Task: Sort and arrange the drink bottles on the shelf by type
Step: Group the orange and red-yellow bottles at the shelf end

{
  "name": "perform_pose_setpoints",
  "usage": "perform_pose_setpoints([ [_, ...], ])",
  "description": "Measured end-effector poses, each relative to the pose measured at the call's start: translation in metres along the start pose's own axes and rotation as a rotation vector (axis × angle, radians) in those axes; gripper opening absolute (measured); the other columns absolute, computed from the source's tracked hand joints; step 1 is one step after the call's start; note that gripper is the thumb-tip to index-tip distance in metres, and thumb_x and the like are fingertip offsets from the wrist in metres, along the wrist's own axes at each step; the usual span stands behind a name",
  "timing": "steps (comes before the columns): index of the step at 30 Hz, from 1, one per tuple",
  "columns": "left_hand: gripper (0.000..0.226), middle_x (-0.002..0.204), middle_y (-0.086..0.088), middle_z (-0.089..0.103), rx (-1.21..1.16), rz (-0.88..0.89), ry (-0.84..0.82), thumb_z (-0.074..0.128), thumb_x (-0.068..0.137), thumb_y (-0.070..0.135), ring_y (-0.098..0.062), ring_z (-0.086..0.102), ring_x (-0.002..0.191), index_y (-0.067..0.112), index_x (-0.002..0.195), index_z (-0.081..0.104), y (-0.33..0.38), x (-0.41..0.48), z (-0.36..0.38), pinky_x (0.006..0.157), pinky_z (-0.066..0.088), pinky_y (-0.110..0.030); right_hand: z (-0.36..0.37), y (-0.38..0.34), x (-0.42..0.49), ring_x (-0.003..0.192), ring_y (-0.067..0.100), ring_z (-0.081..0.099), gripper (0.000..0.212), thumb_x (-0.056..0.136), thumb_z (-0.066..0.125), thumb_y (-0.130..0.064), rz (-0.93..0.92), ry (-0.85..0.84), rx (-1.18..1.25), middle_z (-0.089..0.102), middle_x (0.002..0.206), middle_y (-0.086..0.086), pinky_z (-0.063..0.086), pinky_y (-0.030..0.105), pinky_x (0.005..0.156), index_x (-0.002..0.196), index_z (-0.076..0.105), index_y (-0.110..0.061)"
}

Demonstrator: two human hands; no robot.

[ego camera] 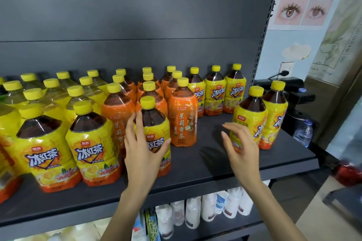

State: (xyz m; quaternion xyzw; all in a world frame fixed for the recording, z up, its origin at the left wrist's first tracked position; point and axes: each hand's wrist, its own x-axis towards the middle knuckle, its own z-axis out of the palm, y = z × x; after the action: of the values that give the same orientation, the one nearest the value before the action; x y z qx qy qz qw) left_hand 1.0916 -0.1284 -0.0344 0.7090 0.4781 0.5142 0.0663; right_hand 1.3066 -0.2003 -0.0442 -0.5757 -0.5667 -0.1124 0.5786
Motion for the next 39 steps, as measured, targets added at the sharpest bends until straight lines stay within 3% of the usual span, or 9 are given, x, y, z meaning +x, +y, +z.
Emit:
perform_pose_setpoints([
  [4, 0.095, 0.148, -0.008, 0.029, 0.031, 0.001, 0.037, 0.076, 0.072, 0.042, -0.033, 0.036, 0.132, 0.025, 0.148, 0.02, -0.001, -0.001, 0.002, 0.086, 0.048, -0.051, -0.03, 0.02, -0.001, 0.124, 0.011, 0.039, 0.043, 0.089, 0.061, -0.033, 0.152, 0.175, -0.059, 0.042, 0.13, 0.0, 0.032, 0.023, 0.103, 0.127, 0.052, -0.014],
  [10, 0.096, 0.145, -0.007, 0.034, 0.006, 0.026, 0.013, 0.079, 0.069, 0.042, -0.032, 0.038, 0.13, 0.028, 0.145, 0.022, 0.011, -0.003, 0.014, 0.081, 0.049, -0.05, -0.042, 0.058, 0.011, 0.137, 0.012, 0.026, 0.073, 0.085, 0.063, -0.044, 0.275, -0.022, 0.008, 0.022, 0.143, -0.011, 0.033, 0.043, 0.11, 0.144, 0.02, -0.044],
  [14, 0.095, 0.144, -0.002, 0.032, -0.033, 0.046, -0.003, 0.078, 0.071, 0.044, -0.025, 0.034, 0.131, 0.029, 0.146, 0.022, 0.023, -0.003, 0.029, 0.083, 0.05, -0.047, -0.039, 0.071, 0.014, 0.137, 0.017, 0.029, 0.079, 0.076, 0.062, -0.059, 0.198, -0.031, 0.022, 0.024, 0.142, -0.013, 0.036, 0.051, 0.108, 0.142, 0.02, -0.052],
  [21, 0.089, 0.145, 0.006, 0.027, -0.042, 0.072, -0.001, 0.066, 0.076, 0.058, -0.018, 0.033, 0.13, 0.034, 0.146, 0.016, 0.054, -0.007, 0.059, 0.077, 0.042, -0.03, -0.039, 0.091, 0.02, 0.142, -0.001, 0.014, 0.08, 0.087, 0.057, -0.047, 0.117, -0.24, 0.104, 0.018, 0.154, -0.01, 0.015, 0.007, 0.109, 0.149, 0.008, -0.042],
  [25, 0.089, 0.146, 0.009, 0.025, 0.002, 0.039, 0.017, 0.061, 0.074, 0.059, -0.017, 0.033, 0.13, 0.036, 0.146, 0.015, 0.064, -0.008, 0.071, 0.072, 0.044, -0.031, -0.023, 0.101, 0.034, 0.141, -0.002, 0.015, 0.086, 0.086, 0.065, -0.035, 0.102, -0.317, 0.222, 0.016, 0.152, -0.015, 0.018, 0.007, 0.108, 0.144, 0.005, -0.052],
  [31, 0.091, 0.147, 0.011, 0.024, 0.042, -0.024, 0.033, 0.059, 0.071, 0.063, -0.013, 0.03, 0.133, 0.042, 0.145, 0.01, 0.073, -0.01, 0.078, 0.072, 0.039, -0.03, 0.019, 0.095, 0.058, 0.125, 0.001, 0.026, 0.09, 0.078, 0.073, -0.034, 0.109, -0.304, 0.13, 0.022, 0.141, 0.008, 0.027, 0.01, 0.1, 0.139, 0.009, -0.053],
  [34, 0.092, 0.146, 0.013, 0.024, 0.046, -0.028, 0.03, 0.058, 0.069, 0.065, -0.012, 0.03, 0.133, 0.045, 0.144, 0.008, 0.075, -0.008, 0.078, 0.072, 0.041, -0.03, 0.035, 0.097, 0.069, 0.127, -0.023, 0.007, 0.078, 0.088, 0.064, -0.024, 0.072, -0.4, 0.227, 0.01, 0.152, 0.01, 0.016, -0.004, 0.096, 0.142, 0.011, -0.044],
  [36, 0.092, 0.146, 0.016, 0.022, 0.052, -0.03, 0.023, 0.059, 0.069, 0.065, -0.011, 0.03, 0.133, 0.046, 0.143, 0.007, 0.075, -0.007, 0.078, 0.072, 0.041, -0.031, 0.042, 0.099, 0.072, 0.12, -0.03, -0.006, 0.074, 0.094, 0.057, -0.013, 0.05, -0.466, 0.242, 0.001, 0.157, 0.008, 0.012, 0.003, 0.099, 0.144, 0.01, -0.04],
  [39, 0.094, 0.145, 0.016, 0.022, 0.061, -0.025, 0.027, 0.061, 0.069, 0.063, -0.009, 0.028, 0.132, 0.046, 0.143, 0.006, 0.076, -0.008, 0.077, 0.071, 0.04, -0.029, 0.061, 0.103, 0.073, 0.119, -0.025, 0.006, 0.081, 0.093, 0.057, -0.004, 0.053, -0.447, 0.218, 0.007, 0.158, 0.009, 0.02, 0.013, 0.1, 0.146, 0.005, -0.039],
])
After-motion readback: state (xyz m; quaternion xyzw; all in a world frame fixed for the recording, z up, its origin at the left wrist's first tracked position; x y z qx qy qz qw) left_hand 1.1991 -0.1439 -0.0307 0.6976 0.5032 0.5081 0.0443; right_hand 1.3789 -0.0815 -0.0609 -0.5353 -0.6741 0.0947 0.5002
